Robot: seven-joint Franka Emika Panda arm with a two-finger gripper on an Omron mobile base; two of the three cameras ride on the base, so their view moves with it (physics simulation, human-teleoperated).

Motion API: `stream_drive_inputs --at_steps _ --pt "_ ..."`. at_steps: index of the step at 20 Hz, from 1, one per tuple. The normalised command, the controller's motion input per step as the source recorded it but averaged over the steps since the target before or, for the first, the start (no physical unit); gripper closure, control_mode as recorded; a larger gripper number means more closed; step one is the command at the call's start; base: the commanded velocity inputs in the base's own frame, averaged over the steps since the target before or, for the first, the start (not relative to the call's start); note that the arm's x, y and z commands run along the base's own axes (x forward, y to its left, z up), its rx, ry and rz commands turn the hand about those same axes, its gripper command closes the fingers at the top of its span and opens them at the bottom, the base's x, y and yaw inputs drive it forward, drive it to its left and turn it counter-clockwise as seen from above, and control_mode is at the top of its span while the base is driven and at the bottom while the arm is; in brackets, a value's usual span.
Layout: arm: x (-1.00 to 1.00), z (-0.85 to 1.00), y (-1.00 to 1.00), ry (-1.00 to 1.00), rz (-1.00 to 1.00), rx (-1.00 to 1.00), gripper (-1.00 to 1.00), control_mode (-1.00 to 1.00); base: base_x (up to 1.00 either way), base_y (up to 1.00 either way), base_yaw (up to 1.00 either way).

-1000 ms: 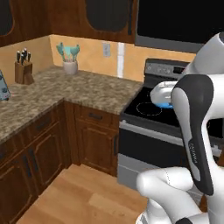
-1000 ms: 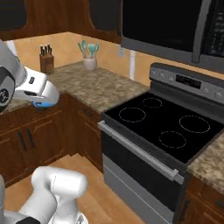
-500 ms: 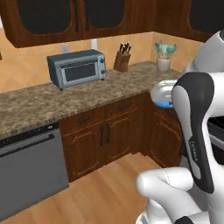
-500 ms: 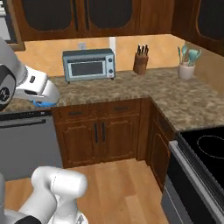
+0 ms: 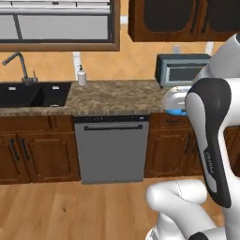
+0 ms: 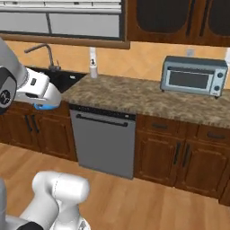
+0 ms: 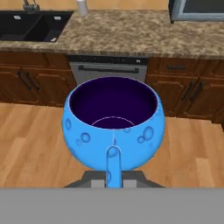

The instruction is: Gather all objects into one cabinet and sort the glasses and bowls to opposite sides.

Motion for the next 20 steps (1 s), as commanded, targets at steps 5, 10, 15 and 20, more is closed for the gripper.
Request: stream_drive_inputs --at_steps 5,10,15,20 --pt "0.0 0.0 0.0 0.0 0.0 0.0 1.0 1.0 -0.16 0.68 0.74" --pt "0.0 0.0 0.0 0.0 0.0 0.0 1.0 1.0 -0.32 0.78 0.65" --pt "0.0 0.0 0.0 0.0 0.0 0.0 1.0 1.0 -0.43 0.85 0.59" --pt "0.0 0.0 0.0 0.0 0.0 0.0 1.0 1.0 -0.41 0.89 0.58"
